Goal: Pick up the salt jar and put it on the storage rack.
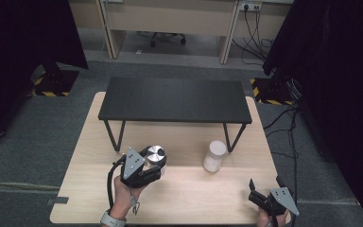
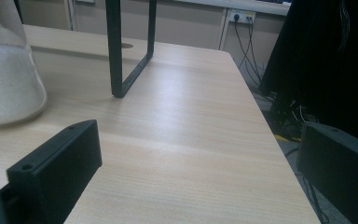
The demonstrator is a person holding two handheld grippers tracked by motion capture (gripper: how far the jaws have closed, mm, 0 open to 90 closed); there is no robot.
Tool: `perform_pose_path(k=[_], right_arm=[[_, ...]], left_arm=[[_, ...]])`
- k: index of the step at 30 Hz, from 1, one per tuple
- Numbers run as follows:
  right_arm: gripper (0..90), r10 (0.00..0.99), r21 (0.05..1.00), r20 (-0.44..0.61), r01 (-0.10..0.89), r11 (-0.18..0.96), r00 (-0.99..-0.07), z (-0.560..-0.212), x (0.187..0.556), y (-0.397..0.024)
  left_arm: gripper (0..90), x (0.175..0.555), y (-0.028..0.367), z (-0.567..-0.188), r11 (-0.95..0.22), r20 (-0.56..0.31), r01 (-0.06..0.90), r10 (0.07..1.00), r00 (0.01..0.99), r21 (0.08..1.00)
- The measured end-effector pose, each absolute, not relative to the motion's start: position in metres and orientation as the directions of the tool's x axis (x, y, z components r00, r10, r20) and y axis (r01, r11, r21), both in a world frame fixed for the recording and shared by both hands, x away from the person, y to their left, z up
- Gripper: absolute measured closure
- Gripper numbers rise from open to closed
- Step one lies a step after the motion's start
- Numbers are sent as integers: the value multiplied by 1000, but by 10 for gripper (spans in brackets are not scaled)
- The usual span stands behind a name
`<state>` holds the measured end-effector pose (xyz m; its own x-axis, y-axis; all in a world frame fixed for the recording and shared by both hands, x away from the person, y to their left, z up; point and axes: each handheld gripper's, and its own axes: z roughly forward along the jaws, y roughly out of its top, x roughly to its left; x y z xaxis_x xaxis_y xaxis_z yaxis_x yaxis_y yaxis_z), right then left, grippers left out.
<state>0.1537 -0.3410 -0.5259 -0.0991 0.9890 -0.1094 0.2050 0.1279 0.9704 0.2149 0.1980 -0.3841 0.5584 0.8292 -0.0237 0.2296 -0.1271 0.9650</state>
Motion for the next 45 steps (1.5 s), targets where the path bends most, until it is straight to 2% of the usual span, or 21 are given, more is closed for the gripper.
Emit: perform_pose_path(k=[19, 27, 45], right_arm=[[2, 989, 969, -111, 209, 130, -101, -525, 154, -341], [2, 989, 970, -110, 206, 129, -102, -526, 154, -341], [2, 991, 973, -98, 201, 115, -95, -526, 153, -342]], left_arm=[[350, 224, 204, -351, -79, -44, 203, 842, 538, 976], [350, 226, 202, -333, -95, -14, 182, 853, 521, 979], [350, 238, 199, -308, -80, -15, 172, 870, 493, 982]])
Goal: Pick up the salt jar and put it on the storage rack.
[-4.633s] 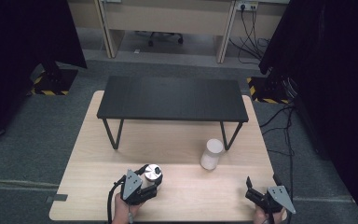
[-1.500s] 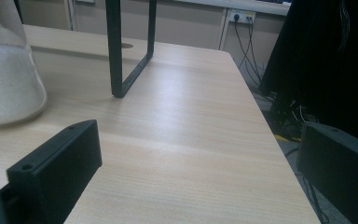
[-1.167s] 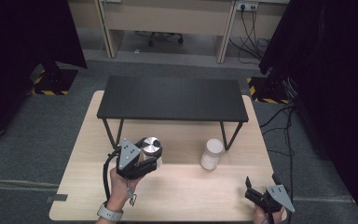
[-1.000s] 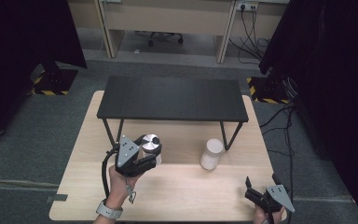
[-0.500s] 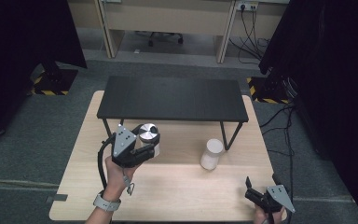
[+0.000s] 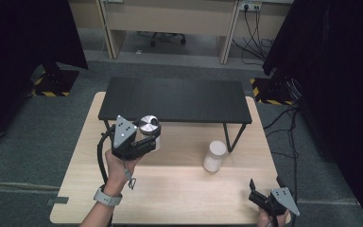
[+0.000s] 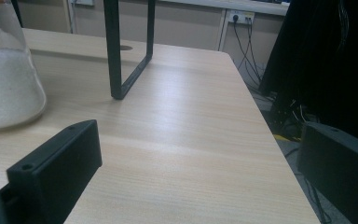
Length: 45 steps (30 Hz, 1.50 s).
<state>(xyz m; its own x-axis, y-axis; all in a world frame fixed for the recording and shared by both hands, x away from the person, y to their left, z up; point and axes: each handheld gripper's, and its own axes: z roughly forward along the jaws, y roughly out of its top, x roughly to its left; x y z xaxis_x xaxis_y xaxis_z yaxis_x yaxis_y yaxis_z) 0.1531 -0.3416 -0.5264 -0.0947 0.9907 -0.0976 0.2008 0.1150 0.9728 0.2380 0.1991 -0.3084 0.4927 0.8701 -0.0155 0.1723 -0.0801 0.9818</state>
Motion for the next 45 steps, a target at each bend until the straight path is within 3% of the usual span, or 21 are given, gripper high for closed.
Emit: perform_pose_path(k=[45], right_arm=[[2, 995, 975, -74, 207, 86, -65, -526, 154, -340]], left_arm=[[349, 291, 196, -260, -92, 17, 137, 882, 471, 986]])
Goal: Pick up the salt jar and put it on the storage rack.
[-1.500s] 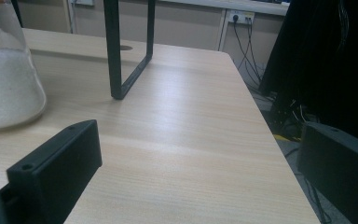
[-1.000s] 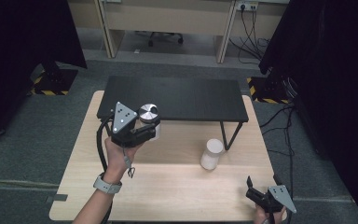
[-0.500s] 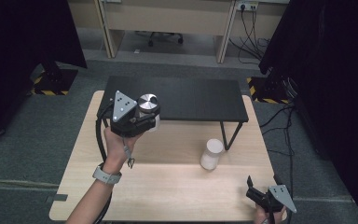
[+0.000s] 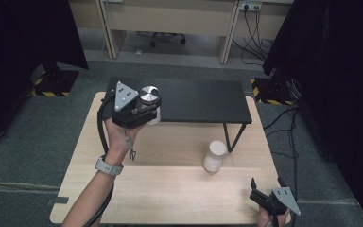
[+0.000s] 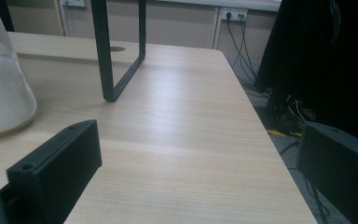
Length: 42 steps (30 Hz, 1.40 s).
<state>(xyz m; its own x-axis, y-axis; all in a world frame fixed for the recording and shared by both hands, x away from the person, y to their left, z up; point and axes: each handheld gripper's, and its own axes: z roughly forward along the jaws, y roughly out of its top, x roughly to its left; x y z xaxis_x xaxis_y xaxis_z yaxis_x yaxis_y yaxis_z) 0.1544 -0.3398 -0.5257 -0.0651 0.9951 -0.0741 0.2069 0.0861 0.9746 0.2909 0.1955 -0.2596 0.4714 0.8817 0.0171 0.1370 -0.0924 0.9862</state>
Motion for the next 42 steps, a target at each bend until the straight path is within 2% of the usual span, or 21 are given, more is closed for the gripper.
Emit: perform_pose_path(k=[7, 16, 42], right_arm=[[2, 994, 973, -85, 207, 97, -67, -526, 155, -339], [2, 992, 969, -110, 214, 122, -68, -525, 156, -336], [2, 993, 971, -109, 209, 117, -52, -526, 156, -334]], left_arm=[[349, 311, 200, -262, -74, -9, 151, 875, 484, 986], [349, 326, 194, -265, -110, 30, 153, 890, 454, 982], [349, 358, 185, -271, -104, 30, 145, 898, 438, 984]])
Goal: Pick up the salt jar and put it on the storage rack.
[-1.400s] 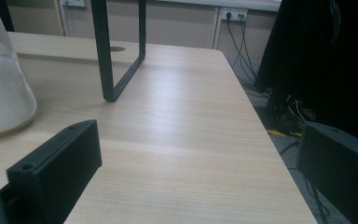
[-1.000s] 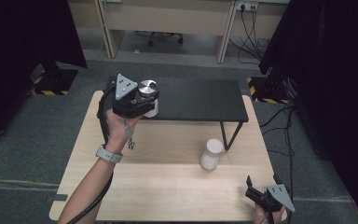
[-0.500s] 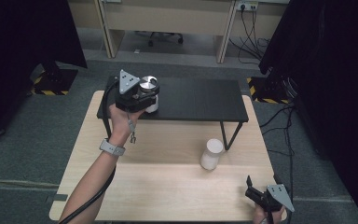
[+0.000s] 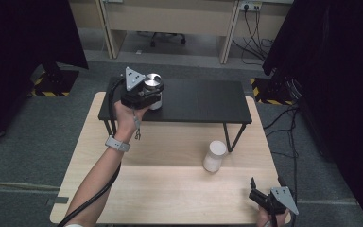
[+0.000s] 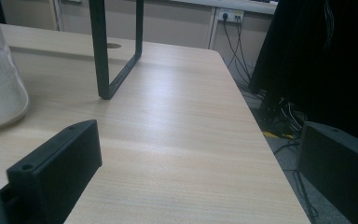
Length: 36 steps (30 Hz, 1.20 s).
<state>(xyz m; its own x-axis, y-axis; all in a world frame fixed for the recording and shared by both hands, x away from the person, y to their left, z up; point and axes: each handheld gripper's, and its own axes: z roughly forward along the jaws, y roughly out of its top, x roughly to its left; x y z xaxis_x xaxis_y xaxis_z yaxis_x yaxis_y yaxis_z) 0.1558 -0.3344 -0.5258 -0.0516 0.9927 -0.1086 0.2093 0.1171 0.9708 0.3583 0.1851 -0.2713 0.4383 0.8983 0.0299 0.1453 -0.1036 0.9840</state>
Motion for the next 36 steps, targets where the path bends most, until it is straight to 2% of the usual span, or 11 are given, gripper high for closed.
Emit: perform_pose_path(k=[36], right_arm=[[2, 991, 968, -122, 214, 131, -53, -525, 158, -333]], left_arm=[[345, 377, 191, -278, -99, 20, 155, 895, 446, 983]])
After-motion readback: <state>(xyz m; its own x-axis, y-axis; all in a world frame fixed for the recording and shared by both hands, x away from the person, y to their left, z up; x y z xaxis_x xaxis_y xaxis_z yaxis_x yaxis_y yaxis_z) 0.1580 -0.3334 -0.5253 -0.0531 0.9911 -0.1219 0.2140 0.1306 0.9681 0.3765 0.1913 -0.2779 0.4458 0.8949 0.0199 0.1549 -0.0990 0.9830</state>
